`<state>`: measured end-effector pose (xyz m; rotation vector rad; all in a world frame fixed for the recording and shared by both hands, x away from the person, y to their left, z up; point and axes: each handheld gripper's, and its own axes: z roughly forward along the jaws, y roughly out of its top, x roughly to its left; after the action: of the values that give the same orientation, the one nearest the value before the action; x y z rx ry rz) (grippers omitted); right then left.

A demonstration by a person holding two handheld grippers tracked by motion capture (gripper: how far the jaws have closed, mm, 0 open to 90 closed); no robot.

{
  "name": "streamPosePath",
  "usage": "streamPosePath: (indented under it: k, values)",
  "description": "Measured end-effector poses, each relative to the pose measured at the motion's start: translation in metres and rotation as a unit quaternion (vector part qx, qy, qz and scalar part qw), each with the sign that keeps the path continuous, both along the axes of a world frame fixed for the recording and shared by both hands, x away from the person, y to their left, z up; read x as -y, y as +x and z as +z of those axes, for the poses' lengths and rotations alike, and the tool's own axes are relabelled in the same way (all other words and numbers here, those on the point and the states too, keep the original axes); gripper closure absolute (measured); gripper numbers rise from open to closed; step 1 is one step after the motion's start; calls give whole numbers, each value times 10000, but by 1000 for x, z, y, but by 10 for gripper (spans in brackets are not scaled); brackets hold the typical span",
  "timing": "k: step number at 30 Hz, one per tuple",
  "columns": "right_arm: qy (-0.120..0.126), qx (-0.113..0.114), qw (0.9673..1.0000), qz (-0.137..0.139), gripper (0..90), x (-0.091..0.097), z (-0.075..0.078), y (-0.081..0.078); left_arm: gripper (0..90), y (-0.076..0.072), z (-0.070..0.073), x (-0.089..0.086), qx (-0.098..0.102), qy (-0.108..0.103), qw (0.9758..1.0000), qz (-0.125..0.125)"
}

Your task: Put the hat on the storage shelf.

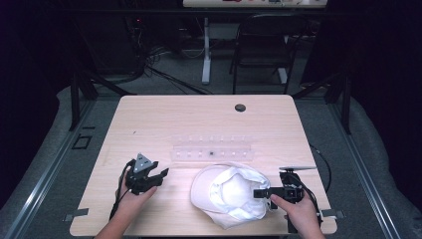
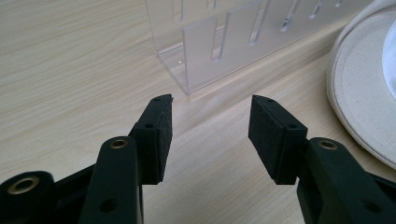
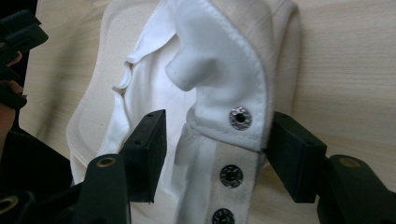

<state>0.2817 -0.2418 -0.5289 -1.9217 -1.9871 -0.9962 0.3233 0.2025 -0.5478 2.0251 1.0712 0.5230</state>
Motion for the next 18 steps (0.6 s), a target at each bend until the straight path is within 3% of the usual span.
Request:
streamPosePath:
  k: [7, 11, 15, 18]
  values:
    - [109, 87, 9999, 66, 416, -3, 10, 3, 502, 0, 0, -1, 1, -14, 10000, 23]
    - [303, 55, 9995, 11, 450, -2, 17, 5, 502, 1, 0, -1, 1, -13, 10000, 22]
    - [421, -44, 9991, 36, 516, -1, 23, 8, 502, 1, 0, -2, 4, -25, 10000, 26]
    - [305, -64, 9995, 61, 611, -2, 25, 10, 502, 1, 0, -2, 8, -28, 10000, 31]
